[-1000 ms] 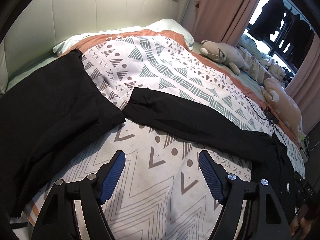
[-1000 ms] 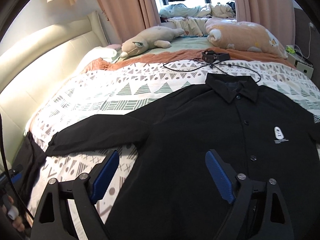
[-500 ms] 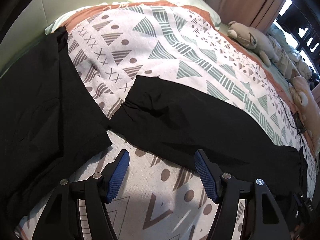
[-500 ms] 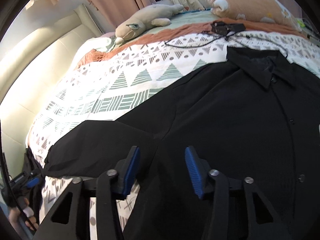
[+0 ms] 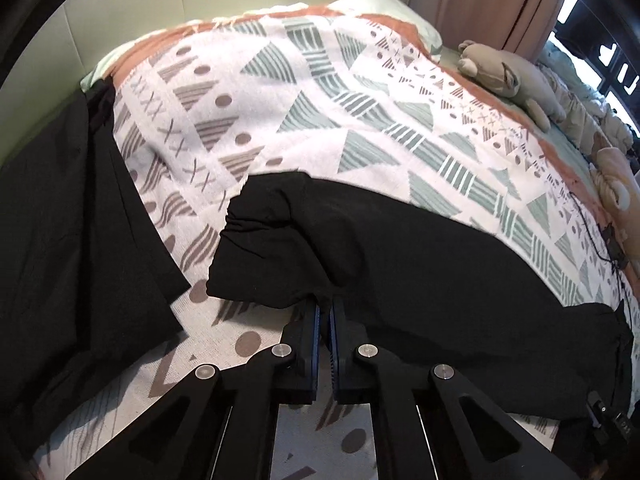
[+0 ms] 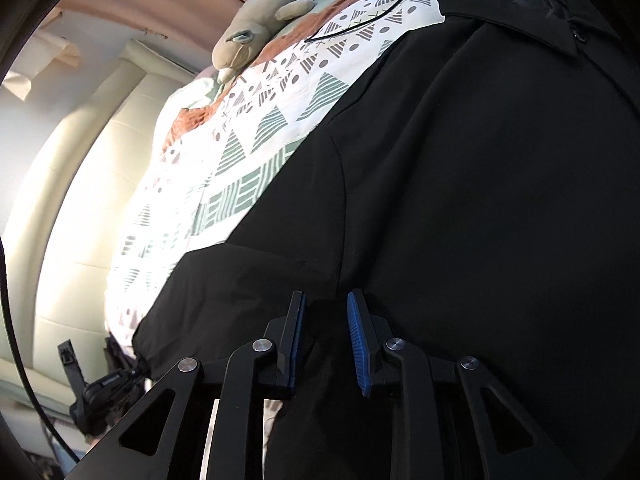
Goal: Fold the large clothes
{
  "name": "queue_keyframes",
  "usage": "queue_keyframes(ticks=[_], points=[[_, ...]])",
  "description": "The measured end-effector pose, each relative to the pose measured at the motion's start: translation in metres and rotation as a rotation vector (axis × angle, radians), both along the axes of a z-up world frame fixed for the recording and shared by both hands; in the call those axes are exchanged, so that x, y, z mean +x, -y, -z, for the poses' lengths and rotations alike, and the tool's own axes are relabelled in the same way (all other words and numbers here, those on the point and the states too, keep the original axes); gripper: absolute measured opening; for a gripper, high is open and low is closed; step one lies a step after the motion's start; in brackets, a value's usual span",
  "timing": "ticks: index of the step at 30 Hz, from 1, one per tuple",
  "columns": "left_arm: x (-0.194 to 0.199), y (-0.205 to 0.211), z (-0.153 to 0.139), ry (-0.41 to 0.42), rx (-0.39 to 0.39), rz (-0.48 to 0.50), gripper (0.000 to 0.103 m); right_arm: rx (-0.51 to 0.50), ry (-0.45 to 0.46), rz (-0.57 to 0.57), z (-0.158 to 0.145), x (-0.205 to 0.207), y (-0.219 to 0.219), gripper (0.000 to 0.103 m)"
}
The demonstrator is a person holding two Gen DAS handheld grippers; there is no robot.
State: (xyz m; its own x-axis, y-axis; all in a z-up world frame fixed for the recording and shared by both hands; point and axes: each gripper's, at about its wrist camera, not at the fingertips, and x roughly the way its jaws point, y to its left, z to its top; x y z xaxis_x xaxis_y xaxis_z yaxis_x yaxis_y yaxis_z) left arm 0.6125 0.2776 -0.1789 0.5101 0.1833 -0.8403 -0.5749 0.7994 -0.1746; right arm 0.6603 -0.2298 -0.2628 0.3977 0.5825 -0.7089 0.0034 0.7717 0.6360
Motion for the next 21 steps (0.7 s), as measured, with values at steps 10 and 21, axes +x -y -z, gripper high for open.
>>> queue_keyframes(ticks=[10, 21], points=[[-0.006, 0.067, -0.138, 0.238, 0.031, 0.15, 0.003, -0.008, 0.055, 0.025, -0.049, -0.028, 0.031, 0.024], [-0.014, 0.202, -0.254, 0.415, 0.101, 0.403, 0.003, -0.076, 0.135, 0.185, -0.099, -0.09, 0.117, 0.032]])
